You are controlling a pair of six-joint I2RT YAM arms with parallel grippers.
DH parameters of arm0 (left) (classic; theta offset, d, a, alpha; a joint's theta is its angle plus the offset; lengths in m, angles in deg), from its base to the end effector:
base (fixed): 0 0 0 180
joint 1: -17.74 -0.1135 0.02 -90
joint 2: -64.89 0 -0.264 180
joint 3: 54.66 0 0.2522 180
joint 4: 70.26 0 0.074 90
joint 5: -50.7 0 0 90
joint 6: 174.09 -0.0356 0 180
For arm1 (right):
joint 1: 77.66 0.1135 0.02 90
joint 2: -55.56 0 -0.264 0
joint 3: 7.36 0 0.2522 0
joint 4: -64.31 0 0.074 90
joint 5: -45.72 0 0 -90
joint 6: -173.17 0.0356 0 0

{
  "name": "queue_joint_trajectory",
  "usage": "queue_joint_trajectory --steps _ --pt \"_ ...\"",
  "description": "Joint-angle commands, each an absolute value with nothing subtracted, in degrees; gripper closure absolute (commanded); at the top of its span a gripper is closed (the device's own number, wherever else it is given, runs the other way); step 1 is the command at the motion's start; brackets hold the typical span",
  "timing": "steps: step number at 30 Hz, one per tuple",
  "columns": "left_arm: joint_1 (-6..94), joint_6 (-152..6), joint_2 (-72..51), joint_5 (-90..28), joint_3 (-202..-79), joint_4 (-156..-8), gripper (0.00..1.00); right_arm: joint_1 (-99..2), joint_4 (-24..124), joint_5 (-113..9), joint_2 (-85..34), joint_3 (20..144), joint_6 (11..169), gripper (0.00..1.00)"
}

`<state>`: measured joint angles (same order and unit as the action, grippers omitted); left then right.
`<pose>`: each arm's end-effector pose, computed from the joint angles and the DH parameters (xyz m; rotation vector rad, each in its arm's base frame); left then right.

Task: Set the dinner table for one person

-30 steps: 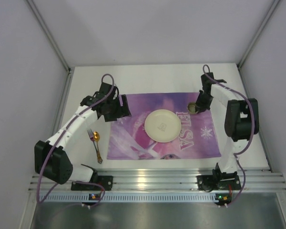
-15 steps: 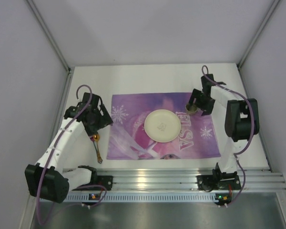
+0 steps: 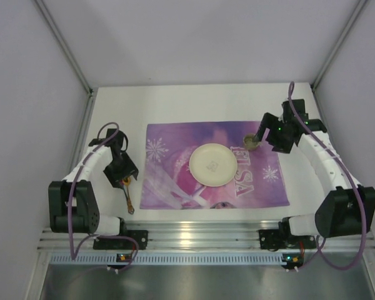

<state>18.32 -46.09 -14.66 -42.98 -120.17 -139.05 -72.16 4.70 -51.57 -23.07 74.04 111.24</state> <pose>0.2305 0.0000 0.2033 -0.9688 2.8416 0.0289 0.2779 0.0313 0.2930 0.4600 2.5569 0.3817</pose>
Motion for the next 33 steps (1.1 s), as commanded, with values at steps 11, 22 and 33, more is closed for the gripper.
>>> queue_joint_trajectory --steps 11,22,33 --pt "16.42 -55.17 -24.49 -47.39 -119.23 -128.59 0.5 -74.32 0.19 -51.84 -16.34 67.49 109.36 0.14" --pt "16.42 -57.55 -32.22 -46.33 -119.75 -125.25 0.58 -75.99 -0.52 -50.96 -16.95 67.4 108.74 0.16" --pt "16.42 -59.57 -33.81 -44.75 -123.97 -126.03 0.89 -75.99 -0.87 -51.14 -17.57 68.01 109.71 0.19"
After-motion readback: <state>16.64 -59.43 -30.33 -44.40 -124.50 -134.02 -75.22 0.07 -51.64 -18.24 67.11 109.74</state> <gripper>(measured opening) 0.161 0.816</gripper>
